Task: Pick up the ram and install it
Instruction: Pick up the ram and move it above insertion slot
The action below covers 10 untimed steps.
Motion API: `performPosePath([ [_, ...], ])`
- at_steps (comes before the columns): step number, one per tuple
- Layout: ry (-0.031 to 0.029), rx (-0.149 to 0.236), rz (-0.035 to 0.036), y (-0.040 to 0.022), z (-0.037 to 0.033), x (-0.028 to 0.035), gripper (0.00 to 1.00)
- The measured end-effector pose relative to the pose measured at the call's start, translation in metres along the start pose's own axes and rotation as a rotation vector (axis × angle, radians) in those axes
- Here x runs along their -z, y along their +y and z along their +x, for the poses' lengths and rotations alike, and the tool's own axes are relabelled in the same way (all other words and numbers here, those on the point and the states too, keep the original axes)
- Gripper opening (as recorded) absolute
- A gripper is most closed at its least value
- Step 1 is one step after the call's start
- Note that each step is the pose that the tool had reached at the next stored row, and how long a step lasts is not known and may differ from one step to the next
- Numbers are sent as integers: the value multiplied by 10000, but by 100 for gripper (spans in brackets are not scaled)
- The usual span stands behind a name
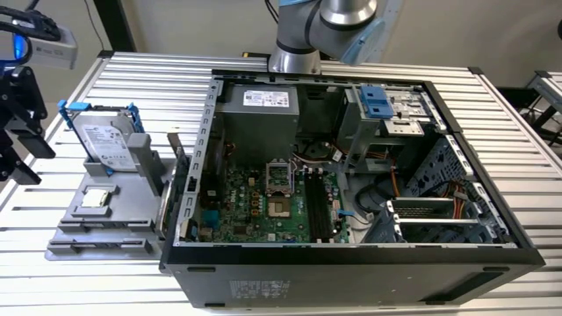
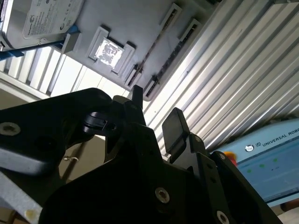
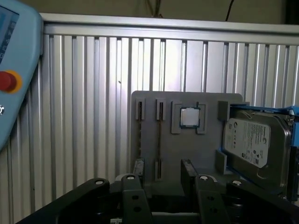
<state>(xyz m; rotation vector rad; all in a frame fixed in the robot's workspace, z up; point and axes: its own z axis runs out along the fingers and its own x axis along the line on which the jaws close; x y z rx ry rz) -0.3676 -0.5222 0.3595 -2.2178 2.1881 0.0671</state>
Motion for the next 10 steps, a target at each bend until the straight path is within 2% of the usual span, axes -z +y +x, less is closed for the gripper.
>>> performPosePath([
  [5,4,-1,-1,-1,13,-82,100],
  [10,4,3,58,-2,24,-170,100],
])
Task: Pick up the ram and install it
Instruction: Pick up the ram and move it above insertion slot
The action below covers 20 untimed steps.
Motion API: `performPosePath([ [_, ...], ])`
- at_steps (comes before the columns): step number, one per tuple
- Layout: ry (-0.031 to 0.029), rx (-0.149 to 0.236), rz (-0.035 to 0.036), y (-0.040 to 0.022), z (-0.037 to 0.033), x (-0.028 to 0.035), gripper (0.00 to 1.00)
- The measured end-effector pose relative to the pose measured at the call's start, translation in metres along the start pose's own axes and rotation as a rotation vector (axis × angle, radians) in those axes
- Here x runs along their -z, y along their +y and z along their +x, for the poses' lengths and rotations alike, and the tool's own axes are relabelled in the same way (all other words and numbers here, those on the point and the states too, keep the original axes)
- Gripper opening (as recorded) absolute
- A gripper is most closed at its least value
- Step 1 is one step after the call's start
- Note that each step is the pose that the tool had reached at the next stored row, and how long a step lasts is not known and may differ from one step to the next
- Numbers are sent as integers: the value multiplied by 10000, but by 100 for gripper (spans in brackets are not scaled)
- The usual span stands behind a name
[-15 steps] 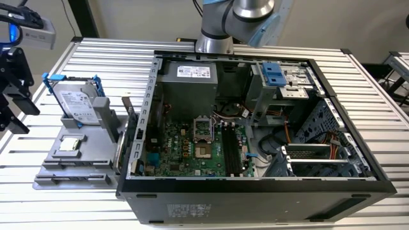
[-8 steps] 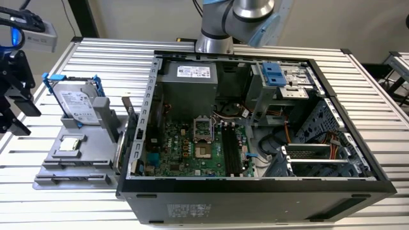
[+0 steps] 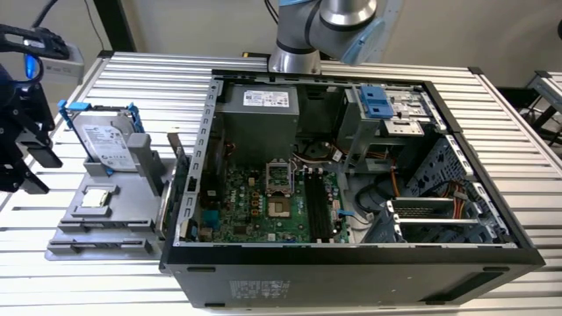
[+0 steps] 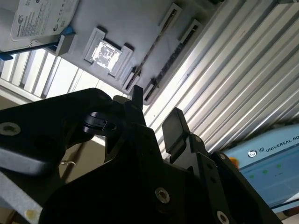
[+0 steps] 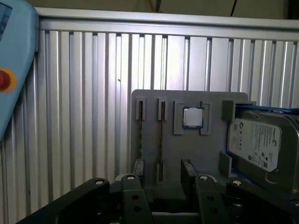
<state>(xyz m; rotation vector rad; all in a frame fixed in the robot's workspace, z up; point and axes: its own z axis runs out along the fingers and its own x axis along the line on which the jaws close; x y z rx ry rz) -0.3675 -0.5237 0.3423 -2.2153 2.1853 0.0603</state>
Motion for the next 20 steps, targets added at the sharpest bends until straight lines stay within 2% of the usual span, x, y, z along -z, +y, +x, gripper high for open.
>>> performPosePath([
  [20,3,-5,17,-4,62,-324,100],
])
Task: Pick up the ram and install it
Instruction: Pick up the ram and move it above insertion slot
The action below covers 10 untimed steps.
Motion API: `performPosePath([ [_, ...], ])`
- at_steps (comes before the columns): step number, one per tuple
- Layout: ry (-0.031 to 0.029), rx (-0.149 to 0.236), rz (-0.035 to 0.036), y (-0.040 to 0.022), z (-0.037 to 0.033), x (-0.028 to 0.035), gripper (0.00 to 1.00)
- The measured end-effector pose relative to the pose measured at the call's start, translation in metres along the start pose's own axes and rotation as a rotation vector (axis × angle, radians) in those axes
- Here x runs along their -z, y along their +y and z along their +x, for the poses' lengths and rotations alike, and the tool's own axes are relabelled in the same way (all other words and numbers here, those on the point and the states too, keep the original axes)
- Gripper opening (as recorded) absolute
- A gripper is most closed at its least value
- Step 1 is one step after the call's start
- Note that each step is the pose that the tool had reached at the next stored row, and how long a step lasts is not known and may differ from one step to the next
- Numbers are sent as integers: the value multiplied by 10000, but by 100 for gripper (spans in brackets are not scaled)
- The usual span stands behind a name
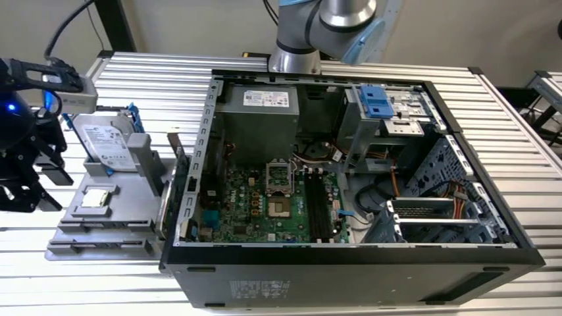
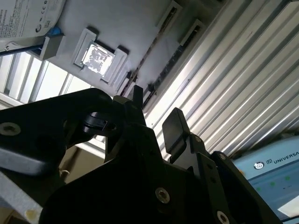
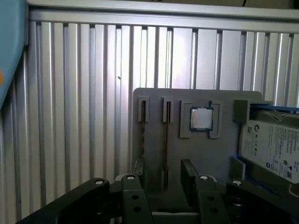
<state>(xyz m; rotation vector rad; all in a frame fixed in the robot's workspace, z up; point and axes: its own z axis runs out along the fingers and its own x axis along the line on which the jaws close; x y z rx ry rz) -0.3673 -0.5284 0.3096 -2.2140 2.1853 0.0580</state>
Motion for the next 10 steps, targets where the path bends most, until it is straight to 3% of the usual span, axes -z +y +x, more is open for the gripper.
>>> performPosePath([
  [10,0,-48,3,0,100,-177,100],
])
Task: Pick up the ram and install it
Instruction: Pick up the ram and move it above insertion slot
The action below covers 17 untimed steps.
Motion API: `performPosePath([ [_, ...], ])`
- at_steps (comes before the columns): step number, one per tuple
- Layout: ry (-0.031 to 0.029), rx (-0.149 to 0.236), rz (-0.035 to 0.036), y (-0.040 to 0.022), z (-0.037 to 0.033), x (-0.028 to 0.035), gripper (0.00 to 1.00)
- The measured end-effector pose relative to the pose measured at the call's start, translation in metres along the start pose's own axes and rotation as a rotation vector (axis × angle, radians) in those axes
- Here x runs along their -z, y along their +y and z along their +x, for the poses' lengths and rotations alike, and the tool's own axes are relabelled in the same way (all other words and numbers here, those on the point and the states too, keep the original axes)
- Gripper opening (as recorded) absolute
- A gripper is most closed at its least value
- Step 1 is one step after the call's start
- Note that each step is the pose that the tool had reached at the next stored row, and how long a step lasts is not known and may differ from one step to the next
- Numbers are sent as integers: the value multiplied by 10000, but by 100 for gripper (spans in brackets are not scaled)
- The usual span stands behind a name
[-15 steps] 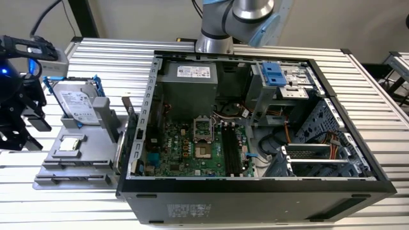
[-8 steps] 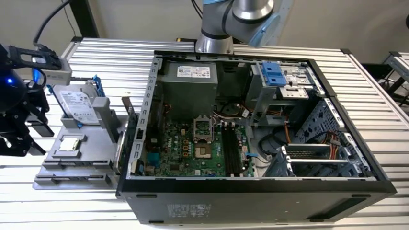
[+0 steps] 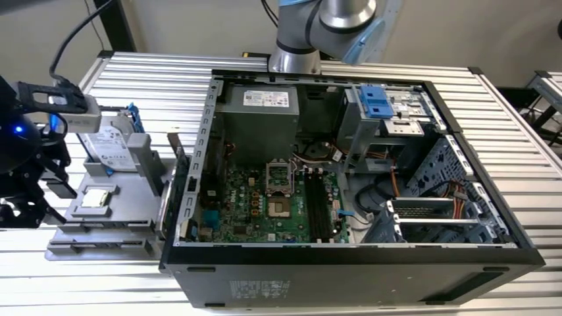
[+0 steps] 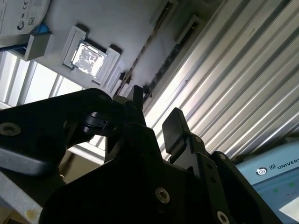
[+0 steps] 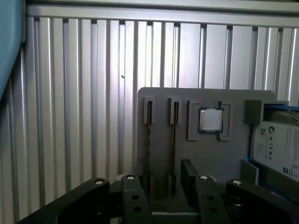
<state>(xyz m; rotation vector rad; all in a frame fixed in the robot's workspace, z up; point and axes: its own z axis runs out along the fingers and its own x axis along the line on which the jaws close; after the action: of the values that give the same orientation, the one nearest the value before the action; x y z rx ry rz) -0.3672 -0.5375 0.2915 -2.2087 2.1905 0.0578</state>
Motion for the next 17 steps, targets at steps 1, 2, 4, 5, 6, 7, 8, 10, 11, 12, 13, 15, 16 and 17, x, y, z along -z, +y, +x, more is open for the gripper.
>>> performPosePath([
  [1,0,-6,0,0,6,-19,100],
  [2,1,-15,0,0,8,-37,100],
  [4,1,-34,1,-5,12,-72,100],
  [5,1,-53,2,-7,13,-90,100],
  [6,0,-72,4,-9,13,-108,100],
  [7,1,-94,4,-11,14,-126,100],
  [8,2,-123,5,-13,16,-145,100],
  [10,4,-178,9,-17,17,-181,100],
  [11,8,-193,9,-19,18,-198,100],
  [12,13,-196,9,-21,19,-211,100],
  [13,22,-196,8,-23,19,-223,100],
  [15,47,-197,8,-25,21,-251,100],
  [16,66,-196,7,-27,22,-265,100],
  [17,82,-196,7,-28,23,-278,100],
])
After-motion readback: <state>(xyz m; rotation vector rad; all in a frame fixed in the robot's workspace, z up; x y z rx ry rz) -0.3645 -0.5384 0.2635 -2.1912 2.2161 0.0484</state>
